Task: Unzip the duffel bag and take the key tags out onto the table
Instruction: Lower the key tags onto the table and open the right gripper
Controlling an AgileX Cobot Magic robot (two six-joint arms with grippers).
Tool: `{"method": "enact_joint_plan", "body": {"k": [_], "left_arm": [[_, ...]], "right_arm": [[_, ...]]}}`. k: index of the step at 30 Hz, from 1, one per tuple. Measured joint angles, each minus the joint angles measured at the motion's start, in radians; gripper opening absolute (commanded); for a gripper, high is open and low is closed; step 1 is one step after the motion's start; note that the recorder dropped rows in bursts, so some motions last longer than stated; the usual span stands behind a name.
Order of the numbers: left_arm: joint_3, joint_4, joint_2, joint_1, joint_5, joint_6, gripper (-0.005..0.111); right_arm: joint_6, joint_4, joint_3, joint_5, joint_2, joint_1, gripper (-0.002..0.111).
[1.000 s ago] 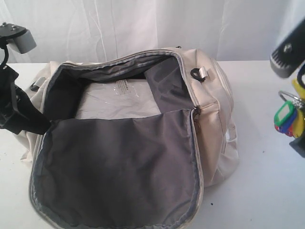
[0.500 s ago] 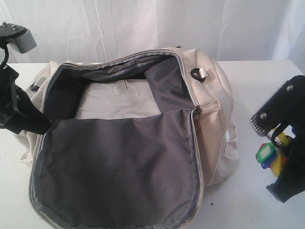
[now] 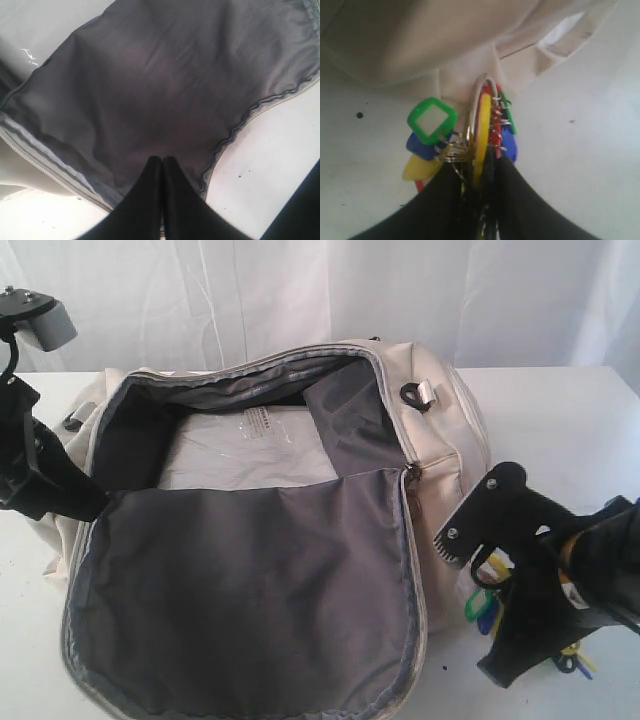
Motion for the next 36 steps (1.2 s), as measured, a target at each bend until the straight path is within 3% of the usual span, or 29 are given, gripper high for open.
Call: {"method": "enact_joint_plan", "body": {"k": [13, 15, 18, 22, 28, 33, 34, 36], "left_arm": [[0.000, -0.026, 0.000, 0.000, 0.000, 0.000, 0.000], [0.000, -0.026, 0.000, 0.000, 0.000, 0.000, 0.000], [0.000, -0.026, 0.000, 0.000, 0.000, 0.000, 0.000], [0.000, -0.026, 0.000, 0.000, 0.000, 0.000, 0.000], [0.000, -0.026, 0.000, 0.000, 0.000, 0.000, 0.000], [0.000, -0.026, 0.000, 0.000, 0.000, 0.001, 0.000], [0.000, -0.026, 0.000, 0.000, 0.000, 0.001, 0.000], [0.000, -0.026, 0.000, 0.000, 0.000, 0.001, 0.000]], "right_arm": [[0.026, 0.072, -0.006, -0.081, 0.208, -0.002, 0.003], [0.026, 0.120, -0.020, -0.089, 0.215, -0.002, 0.013], [0.031, 0.156, -0.023, -0.089, 0.221, -0.002, 0.039], [0.031, 0.188, -0.025, -0.076, 0.224, -0.002, 0.056], [0.031, 0.209, -0.168, 0.214, 0.153, -0.002, 0.055], [0.031, 0.242, -0.211, 0.292, 0.033, -0.002, 0.054], [0.031, 0.247, -0.211, 0.294, 0.003, -0.002, 0.050], [0.031, 0.256, -0.211, 0.302, -0.060, -0.002, 0.028]]}}
